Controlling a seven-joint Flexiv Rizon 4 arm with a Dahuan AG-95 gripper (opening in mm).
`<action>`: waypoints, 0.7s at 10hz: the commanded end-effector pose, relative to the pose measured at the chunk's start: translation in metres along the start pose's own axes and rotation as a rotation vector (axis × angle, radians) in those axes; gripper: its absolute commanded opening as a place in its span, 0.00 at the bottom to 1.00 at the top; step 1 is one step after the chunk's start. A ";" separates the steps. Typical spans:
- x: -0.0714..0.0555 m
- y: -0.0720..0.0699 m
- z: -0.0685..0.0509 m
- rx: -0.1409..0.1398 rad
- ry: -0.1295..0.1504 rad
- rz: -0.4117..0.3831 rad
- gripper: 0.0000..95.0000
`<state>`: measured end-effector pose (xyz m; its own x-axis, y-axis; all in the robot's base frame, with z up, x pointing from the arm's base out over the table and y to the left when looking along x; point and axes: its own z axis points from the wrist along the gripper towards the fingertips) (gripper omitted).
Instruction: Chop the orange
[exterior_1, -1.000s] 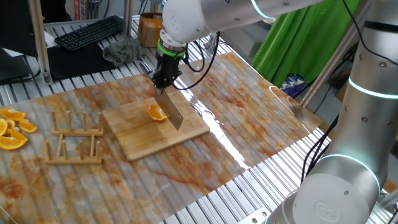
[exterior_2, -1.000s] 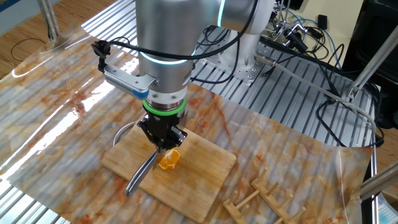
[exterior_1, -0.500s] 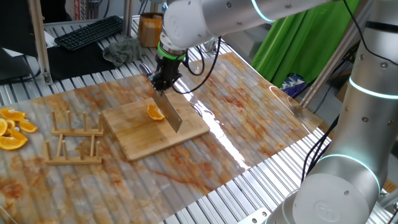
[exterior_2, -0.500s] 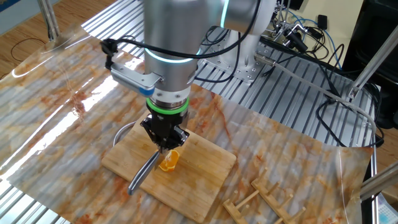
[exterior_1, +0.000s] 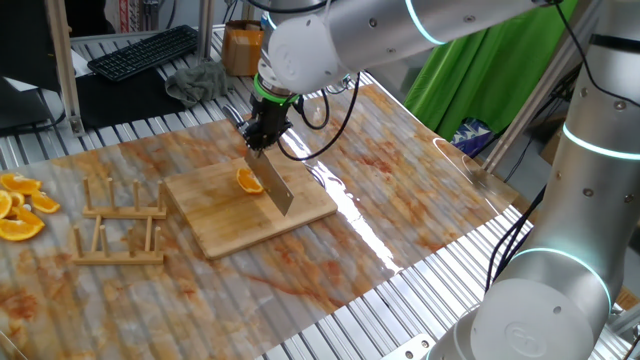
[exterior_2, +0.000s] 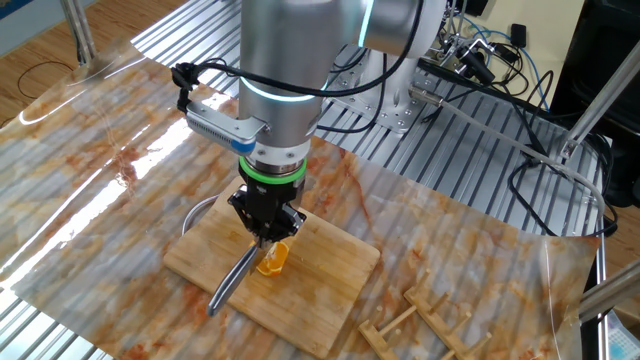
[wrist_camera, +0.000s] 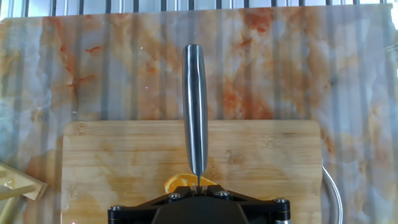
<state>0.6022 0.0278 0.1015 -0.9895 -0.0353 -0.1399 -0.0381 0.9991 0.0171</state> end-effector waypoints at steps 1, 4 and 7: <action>0.001 0.000 0.003 0.002 -0.013 0.003 0.00; 0.000 0.001 0.006 0.002 -0.029 0.010 0.00; 0.000 0.001 0.011 0.002 -0.039 0.016 0.00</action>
<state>0.6029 0.0282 0.0958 -0.9829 -0.0151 -0.1833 -0.0181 0.9997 0.0145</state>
